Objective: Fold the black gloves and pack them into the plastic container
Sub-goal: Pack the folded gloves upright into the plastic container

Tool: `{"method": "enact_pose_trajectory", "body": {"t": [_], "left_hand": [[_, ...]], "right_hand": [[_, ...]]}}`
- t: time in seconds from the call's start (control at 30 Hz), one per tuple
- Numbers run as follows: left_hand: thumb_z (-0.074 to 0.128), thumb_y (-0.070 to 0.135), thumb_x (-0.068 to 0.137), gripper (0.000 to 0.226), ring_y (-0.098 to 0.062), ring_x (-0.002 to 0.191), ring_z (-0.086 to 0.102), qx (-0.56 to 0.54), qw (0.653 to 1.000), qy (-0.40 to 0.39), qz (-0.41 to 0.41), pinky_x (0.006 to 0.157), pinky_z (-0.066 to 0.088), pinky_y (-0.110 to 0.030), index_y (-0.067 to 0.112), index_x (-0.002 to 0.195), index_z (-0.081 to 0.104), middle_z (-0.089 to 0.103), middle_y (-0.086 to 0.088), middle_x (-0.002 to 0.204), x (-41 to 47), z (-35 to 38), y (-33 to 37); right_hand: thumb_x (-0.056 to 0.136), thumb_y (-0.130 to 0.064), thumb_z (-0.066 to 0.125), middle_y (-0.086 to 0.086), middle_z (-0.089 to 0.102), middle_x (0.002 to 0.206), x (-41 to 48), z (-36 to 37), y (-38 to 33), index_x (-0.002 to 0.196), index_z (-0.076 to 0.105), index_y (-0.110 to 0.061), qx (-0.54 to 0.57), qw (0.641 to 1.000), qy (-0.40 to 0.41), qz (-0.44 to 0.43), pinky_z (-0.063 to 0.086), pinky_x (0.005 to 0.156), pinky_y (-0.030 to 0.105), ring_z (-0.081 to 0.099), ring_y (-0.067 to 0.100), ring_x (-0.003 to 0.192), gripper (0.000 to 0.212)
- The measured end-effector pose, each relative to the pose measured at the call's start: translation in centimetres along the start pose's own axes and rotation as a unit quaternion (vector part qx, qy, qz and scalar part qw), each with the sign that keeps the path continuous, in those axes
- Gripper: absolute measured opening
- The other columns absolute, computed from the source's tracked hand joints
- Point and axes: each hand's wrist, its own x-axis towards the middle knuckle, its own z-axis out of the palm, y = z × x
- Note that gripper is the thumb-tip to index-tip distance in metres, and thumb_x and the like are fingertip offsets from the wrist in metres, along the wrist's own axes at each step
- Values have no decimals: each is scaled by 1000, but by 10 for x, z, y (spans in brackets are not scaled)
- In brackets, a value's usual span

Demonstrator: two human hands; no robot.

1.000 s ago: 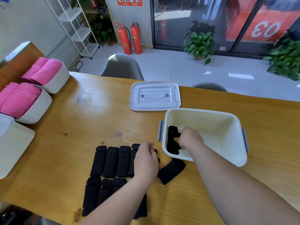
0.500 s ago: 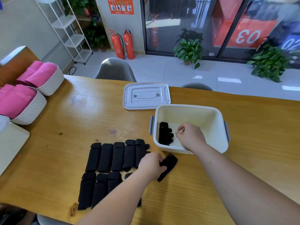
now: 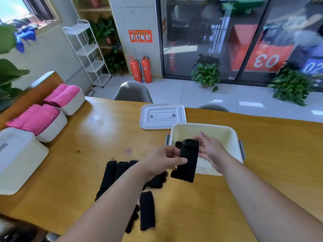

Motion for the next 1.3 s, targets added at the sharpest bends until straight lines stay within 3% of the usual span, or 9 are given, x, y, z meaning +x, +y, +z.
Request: {"method": "enact_pose_trajectory", "body": {"t": [0.17, 0.3, 0.5, 0.63, 0.73, 0.87, 1.0, 1.13, 1.3], "left_hand": [[88, 38, 88, 35, -27, 102, 77, 2, 993, 117, 3, 96, 63, -42, 13, 109, 77, 81, -7, 104, 29, -2, 18], [88, 47, 85, 36, -19, 94, 79, 3, 988, 155, -8, 94, 64, -37, 18, 104, 79, 82, 0, 96, 48, -1, 20], [80, 46, 93, 18, -7, 81, 77, 94, 975, 200, 4, 80, 62, -28, 28, 97, 79, 80, 7, 85, 65, -6, 19], [75, 37, 97, 15, -3, 90, 71, 155, 950, 272, 9, 78, 58, -24, 30, 110, 76, 75, 15, 97, 72, -23, 2], [73, 33, 98, 18, 1, 93, 65, 174, 939, 297, 7, 69, 46, -17, 30, 116, 71, 71, 15, 100, 73, -31, -13], [73, 42, 97, 26, 1, 94, 64, 169, 940, 294, -14, 70, 51, -23, 37, 121, 65, 70, 17, 104, 79, -38, -31], [73, 47, 96, 27, -1, 95, 66, 161, 946, 281, -27, 77, 59, -31, 40, 121, 65, 70, 17, 105, 85, -39, -43], [71, 47, 98, 25, -4, 95, 67, 139, 953, 269, -31, 73, 57, -29, 40, 121, 64, 70, 17, 105, 87, -40, -46], [70, 48, 99, 25, -4, 95, 67, 134, 957, 257, -30, 71, 53, -26, 40, 122, 64, 69, 15, 105, 86, -42, -48]], "right_hand": [[104, -66, 47, 16, 77, 121, -6, -5, -9, 128, 71, -11, 44, 993, -105, 34, 57, 103, 51, 74, 37, 114, 65], [107, -32, 63, 15, 77, 124, -10, -6, -16, 132, 71, -11, 12, 990, -136, -23, 57, 104, 45, 74, 32, 115, 34], [103, -9, 68, 12, 81, 109, 17, -18, -12, 125, 71, -5, -28, 998, -57, 8, 63, 88, 35, 79, 26, 102, 23], [98, -3, 73, 13, 81, 100, 47, -37, 2, 116, 73, -5, -129, 989, 16, 77, 66, 79, 37, 81, 27, 91, 18], [96, -5, 75, 14, 80, 102, 70, -47, 15, 107, 74, -6, -221, 968, 56, 109, 67, 83, 46, 79, 32, 91, 11], [86, -14, 76, 12, 77, 95, 96, -51, 31, 100, 72, -10, -355, 919, 109, 128, 67, 78, 48, 78, 34, 82, 16], [85, -20, 78, 11, 78, 86, 111, -30, 41, 94, 73, -6, -461, 870, 95, 145, 67, 78, 46, 78, 31, 76, 17], [92, -19, 70, 12, 78, 93, 120, -2, 46, 84, 68, -8, -523, 837, 57, 148, 66, 84, 41, 78, 31, 87, 14], [96, -22, 72, 5, 71, 84, 122, 10, 52, 80, 63, -12, -585, 790, 77, 166, 47, 51, 27, 71, 25, 75, 21]]}}
